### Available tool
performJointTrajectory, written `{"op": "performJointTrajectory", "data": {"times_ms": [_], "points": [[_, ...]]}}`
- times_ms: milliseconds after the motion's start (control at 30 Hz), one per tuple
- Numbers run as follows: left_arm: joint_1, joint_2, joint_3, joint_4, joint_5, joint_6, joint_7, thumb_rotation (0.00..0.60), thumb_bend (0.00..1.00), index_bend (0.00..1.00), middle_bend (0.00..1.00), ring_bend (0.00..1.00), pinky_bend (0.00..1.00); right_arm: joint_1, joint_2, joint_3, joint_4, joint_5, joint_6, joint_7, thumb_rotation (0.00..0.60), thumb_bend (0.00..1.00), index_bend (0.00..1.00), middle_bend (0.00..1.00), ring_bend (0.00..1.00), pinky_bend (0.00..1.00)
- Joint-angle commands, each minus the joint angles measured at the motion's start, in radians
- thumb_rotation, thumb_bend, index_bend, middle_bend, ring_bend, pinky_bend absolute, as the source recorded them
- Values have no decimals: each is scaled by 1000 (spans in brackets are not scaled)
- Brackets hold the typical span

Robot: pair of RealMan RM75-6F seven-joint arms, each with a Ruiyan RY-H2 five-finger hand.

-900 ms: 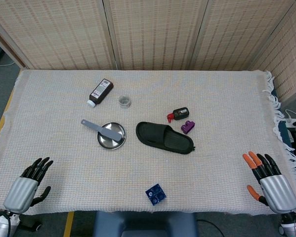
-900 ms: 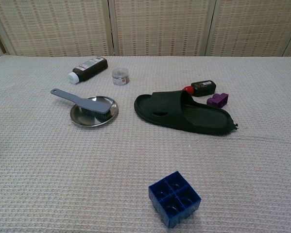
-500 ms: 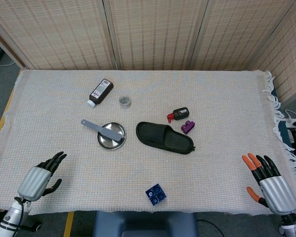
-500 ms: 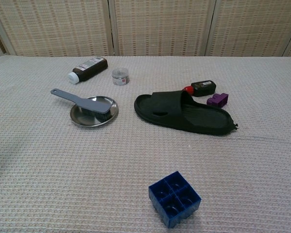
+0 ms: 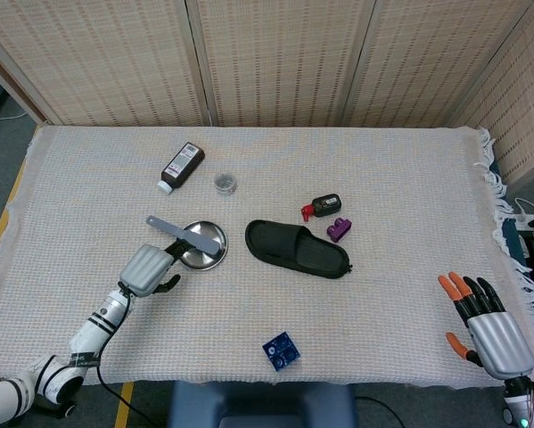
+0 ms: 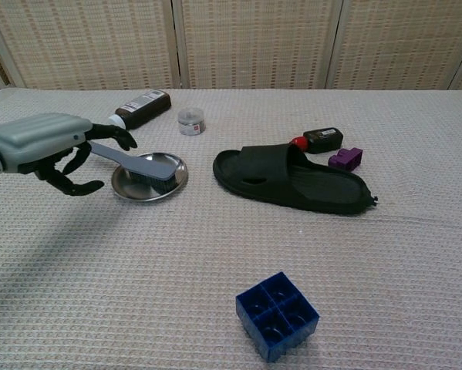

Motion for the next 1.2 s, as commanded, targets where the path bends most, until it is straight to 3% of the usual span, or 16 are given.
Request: {"op": "performJointTrajectory", "data": {"times_ms": [33,133,367,633,867,1200], "points": [[-56,-65,-31,74,-44,-45,35,600,383,173,143,711,985,4,-2,3,3,10,-10,-2,600,212,0,0,0,0],[-67,-80,-35,93,-49,-49,40,600,384,171,137,710,985,5,-3,4,4,14,-15,-4,600,212,0,0,0,0],[-161,-196,-44,324,-105,-146,49,600,383,168,133,706,985,13,-7,9,8,42,-44,-10,600,212,0,0,0,0],[-207,-273,-20,474,-105,-158,-2,600,385,190,168,713,994,16,-6,11,6,57,-55,-14,600,212,0,0,0,0],[-217,-294,6,512,-89,-130,-27,600,383,308,310,718,998,18,-5,10,6,63,-63,-12,600,212,0,0,0,0],[-218,-300,23,532,-90,-99,-35,600,382,384,353,718,998,20,0,3,-3,61,-72,-15,600,212,0,0,0,0]]}}
